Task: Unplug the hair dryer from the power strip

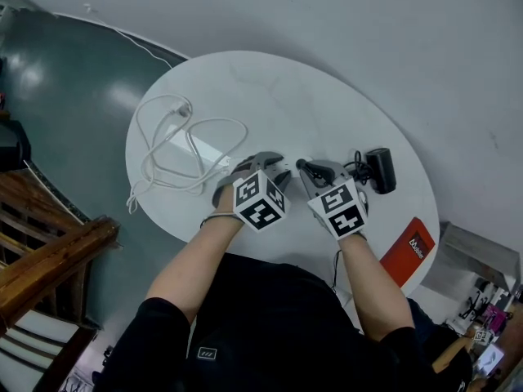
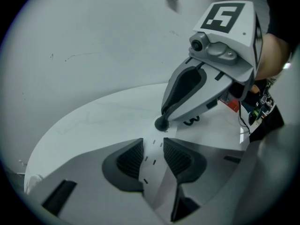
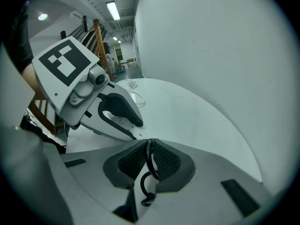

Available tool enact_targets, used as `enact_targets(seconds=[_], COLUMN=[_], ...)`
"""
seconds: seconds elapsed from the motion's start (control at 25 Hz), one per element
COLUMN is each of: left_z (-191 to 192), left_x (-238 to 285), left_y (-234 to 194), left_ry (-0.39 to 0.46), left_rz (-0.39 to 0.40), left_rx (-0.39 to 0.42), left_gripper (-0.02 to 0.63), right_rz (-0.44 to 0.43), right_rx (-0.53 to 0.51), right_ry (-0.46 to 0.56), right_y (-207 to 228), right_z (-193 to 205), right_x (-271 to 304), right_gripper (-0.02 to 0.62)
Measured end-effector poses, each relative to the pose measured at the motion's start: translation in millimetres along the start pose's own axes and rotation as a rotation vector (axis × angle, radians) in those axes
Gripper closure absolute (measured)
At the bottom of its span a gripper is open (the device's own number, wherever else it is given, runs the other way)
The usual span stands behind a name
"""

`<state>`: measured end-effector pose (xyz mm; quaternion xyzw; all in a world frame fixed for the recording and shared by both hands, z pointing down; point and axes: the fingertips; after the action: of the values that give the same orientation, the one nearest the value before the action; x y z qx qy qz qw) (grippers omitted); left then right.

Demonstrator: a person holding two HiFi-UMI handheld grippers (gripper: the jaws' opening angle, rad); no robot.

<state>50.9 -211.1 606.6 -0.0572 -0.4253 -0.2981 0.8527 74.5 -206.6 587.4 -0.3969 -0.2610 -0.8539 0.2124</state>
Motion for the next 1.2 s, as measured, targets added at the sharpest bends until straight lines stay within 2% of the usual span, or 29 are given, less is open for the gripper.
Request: enact_targets(seconds=[0.28, 1.2], left_z=[-1, -2], left_x=[1, 1], left_y=[-2, -1], left_ry=[0.009, 0.021], left_rz=[-0.003, 0.013], left_rx=[-0.002, 0.005], left_gripper=[0.463, 0.462], right_rz=[-0.024, -0.014], right_rx=[0.056, 0.107], right_ry=[0.045, 0.04], right_y=[5, 6], right_z=[-7, -7], right_x=[-6, -9], right_gripper=[0.535, 0.535])
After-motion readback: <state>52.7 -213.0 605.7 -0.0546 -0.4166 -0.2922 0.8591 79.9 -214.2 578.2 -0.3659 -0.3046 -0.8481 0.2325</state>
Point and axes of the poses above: the fingertips, and each gripper's own axes: x forward along the fingers, y to its right, z out of its underside, and after that the axes turned 15 degrees about -z, right-handed
